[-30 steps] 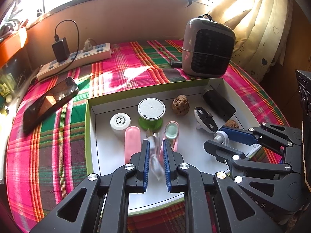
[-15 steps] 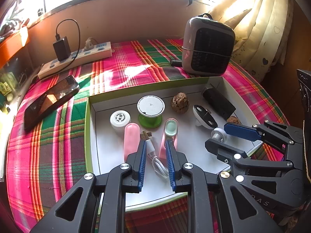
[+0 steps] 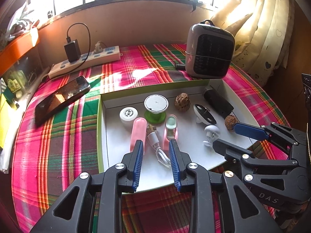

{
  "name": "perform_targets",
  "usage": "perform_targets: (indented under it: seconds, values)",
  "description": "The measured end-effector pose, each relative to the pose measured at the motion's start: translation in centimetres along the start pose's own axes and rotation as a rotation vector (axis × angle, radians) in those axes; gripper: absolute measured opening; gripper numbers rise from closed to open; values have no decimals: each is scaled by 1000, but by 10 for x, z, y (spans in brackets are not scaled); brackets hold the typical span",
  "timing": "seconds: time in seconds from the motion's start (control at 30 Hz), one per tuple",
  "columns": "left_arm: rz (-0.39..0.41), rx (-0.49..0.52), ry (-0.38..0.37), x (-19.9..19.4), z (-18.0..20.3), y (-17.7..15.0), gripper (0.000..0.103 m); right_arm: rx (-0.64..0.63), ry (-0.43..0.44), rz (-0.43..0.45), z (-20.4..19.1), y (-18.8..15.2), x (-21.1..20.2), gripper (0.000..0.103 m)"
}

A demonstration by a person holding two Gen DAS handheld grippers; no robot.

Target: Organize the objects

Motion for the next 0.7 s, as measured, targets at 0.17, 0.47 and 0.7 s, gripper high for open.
perform_targets:
  seconds: [0.17,0.47,0.7]
  values:
    - [35,-6,31,-16,-1,-4,26,2,-15,24,-1,-3,-12,53]
    - [53,-29,56,-38,1,-25,27,5,-58,85,-2,-10,-41,54]
    - [55,-34,86,-50,3,-44,27,-14,-81,92,-7,-26,-53,54]
Point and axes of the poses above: each gripper's, at about its wrist camera, not at the fingertips, and x roughly the way its jaws point, z to its right, y to its top, the point moved 8 cm from there along x, roughly the way its jaws point, and after that the axes turned 4 degrees about z, right-handed, at the moved point
